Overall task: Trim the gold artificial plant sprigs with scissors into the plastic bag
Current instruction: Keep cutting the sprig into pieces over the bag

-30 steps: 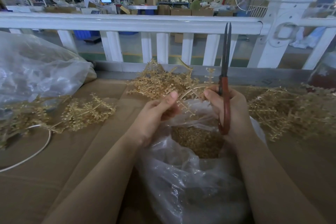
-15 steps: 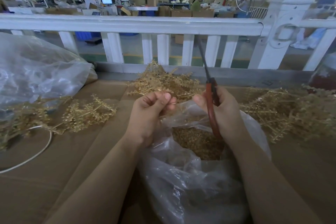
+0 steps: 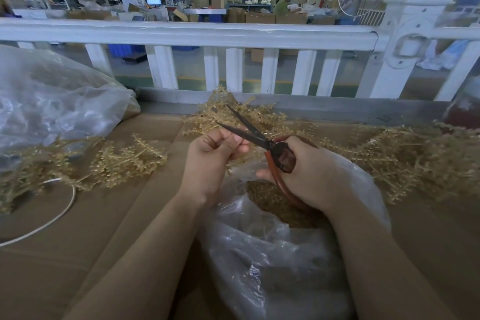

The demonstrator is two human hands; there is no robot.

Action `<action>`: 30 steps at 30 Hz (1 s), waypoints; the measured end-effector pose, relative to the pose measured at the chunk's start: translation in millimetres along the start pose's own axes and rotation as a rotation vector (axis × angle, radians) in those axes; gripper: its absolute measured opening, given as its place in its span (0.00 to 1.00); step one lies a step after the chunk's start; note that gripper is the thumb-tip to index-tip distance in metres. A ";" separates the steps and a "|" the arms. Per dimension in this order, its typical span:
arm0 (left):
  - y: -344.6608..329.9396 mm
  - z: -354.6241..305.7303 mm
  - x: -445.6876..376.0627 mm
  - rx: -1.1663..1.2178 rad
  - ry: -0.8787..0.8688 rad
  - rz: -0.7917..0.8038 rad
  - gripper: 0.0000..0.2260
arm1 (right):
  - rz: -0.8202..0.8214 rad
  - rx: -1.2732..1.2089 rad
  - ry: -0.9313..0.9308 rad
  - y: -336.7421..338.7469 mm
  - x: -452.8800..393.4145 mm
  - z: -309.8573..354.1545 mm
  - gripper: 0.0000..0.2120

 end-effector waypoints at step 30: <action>-0.3 -7.0 3.0 -0.244 -0.101 0.026 0.08 | -0.251 -0.011 0.133 -24.2 -7.8 -21.8 0.30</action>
Point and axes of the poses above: each hand's wrist, its own x-axis away from the middle knuckle, its own y-axis out of the back of the hand, z = x × y, the point moved 1 cm from there along -x, towards the middle knuckle, and after that the axes turned 3 degrees about y, right-handed, at the moved point
